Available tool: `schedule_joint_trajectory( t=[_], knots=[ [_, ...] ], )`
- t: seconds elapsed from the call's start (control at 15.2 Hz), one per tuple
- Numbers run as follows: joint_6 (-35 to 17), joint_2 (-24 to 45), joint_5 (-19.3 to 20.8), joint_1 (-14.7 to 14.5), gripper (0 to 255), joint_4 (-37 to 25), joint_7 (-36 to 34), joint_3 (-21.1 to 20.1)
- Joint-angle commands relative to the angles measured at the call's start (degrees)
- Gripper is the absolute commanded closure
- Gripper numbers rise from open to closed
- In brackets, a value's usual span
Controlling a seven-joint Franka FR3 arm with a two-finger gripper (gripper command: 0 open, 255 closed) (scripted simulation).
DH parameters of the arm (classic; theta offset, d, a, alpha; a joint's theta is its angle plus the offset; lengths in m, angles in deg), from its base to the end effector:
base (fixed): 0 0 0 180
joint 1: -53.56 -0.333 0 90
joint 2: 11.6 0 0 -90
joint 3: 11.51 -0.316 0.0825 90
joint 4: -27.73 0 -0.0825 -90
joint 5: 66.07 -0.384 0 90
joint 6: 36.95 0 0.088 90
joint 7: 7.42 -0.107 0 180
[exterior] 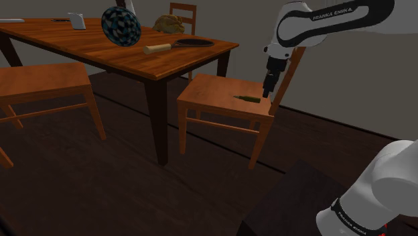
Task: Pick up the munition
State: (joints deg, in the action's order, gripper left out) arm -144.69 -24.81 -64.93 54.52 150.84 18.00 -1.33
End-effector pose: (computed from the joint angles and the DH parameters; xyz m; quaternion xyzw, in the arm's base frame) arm 0.4716 -0.0988 0.4943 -0.9912 -0.1302 0.0161 0.0166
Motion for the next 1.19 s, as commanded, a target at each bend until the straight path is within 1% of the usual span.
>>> schedule_joint_trajectory(
  t=[0.0, 0.46, 0.86, 0.92, 1.12],
  knots=[
    [-0.86, 4.45, 0.41, 0.08, 0, -3.25, 3.23, 0.82],
    [-2.88, 20.33, 0.68, 1.07, 0, -16.33, 13.19, 2.24],
    [-2.19, 34.64, 0.70, 2.76, 0, -31.10, 20.51, 1.98],
    [-2.00, 35.92, 0.72, 2.94, 0, -32.57, 21.08, 1.89],
    [-4.03, 36.55, 0.64, 2.97, 0, -31.16, 20.98, 1.82]
  ],
)
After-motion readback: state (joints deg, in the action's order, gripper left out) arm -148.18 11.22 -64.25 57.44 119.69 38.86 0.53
